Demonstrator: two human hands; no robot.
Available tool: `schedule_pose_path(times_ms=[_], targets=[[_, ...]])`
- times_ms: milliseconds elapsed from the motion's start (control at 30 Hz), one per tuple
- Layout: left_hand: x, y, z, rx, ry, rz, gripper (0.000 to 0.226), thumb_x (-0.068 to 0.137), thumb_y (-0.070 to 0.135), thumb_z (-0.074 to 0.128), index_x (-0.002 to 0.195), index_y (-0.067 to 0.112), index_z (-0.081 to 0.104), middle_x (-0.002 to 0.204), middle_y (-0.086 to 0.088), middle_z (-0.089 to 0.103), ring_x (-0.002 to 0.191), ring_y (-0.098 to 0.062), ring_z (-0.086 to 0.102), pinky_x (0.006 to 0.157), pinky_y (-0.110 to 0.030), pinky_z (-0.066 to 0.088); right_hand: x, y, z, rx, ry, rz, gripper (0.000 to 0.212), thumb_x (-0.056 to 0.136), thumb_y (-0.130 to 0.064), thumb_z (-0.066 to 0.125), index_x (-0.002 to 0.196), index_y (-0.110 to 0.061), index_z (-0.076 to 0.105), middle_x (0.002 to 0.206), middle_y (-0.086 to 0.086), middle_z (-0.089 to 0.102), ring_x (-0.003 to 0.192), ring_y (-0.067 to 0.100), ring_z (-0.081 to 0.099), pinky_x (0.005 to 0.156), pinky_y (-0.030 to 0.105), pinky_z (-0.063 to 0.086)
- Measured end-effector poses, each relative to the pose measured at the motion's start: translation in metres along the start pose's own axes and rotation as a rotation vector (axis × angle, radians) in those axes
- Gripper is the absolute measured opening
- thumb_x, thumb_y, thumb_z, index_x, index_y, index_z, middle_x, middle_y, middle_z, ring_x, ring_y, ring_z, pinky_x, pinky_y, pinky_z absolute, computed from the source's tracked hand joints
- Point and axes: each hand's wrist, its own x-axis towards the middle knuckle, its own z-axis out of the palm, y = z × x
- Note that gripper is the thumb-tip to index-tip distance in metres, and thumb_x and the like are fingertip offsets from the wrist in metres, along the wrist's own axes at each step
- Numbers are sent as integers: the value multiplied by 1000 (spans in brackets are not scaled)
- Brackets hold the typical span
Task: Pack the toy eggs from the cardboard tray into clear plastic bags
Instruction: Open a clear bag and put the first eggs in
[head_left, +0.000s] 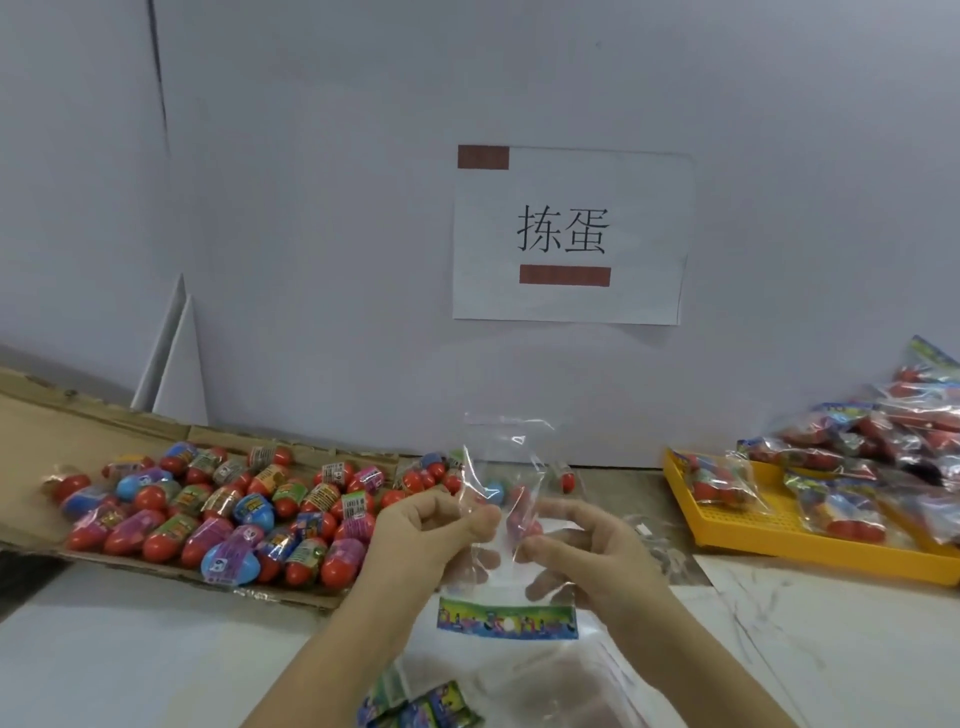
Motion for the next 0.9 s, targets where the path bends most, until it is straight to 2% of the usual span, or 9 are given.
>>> schedule_pose_path(times_ms=[167,267,400,500,567,633,700,767,900], targets=[[6,3,-5,-89,-162,-97,33,73,27,72,99,6,75,101,-14,75,84,-30,74,61,-30,61,2,0,4,-4,-48,-55,26,82,-14,72,106,-21,66,84,5,75,58,19,68,62,30,57],[10,8,-11,-140,28,-52,25,66,18,73,83,0,75,88,-23,73,66,-26,73,53,-27,59,12,7,6,-27,96,-102,20,88,-27,64,108,-32,63,89,-7,74,74,12,70,68,27,58],[6,21,-17,-58,116,6,34,61,14,78,86,-8,72,75,-23,72,44,-15,63,35,-17,46,30,18,4,-561,239,-271,27,97,-27,52,112,-50,53,118,-21,57,98,-12,52,83,10,40],[0,27,-14,13,81,43,19,59,13,82,72,0,75,71,-24,71,34,-9,54,32,-14,38,47,30,13,-1037,207,-196,44,93,-47,49,137,-47,41,142,-18,41,131,9,35,110,37,21],[1,26,-14,49,89,60,13,56,14,84,64,8,76,67,-21,70,40,-11,58,34,-15,40,53,38,21,-1156,226,-171,40,92,-48,47,133,-47,45,137,-19,44,132,12,33,106,42,5],[4,23,-15,70,106,66,17,52,15,86,65,8,76,64,-17,71,46,-13,62,37,-16,44,56,42,22,-1182,254,-192,34,94,-36,49,127,-42,48,130,-15,47,124,12,38,99,35,6],[6,22,-17,74,115,96,24,51,14,86,69,3,76,64,-21,69,48,-18,60,42,-19,48,57,41,19,-1077,316,-263,32,93,-22,54,122,-35,51,122,-9,52,111,13,47,97,29,20],[6,23,-17,85,146,142,20,55,9,86,70,2,75,65,-23,69,50,-21,60,44,-21,50,55,25,13,-687,420,-337,26,91,-13,59,113,-27,56,105,-4,58,93,14,56,91,30,43],[3,23,-15,559,282,443,11,70,24,85,72,24,74,61,9,68,50,-3,59,50,-12,45,39,-39,-2,80,355,-421,29,90,-17,60,119,-17,57,88,-1,67,77,10,64,66,20,53]])
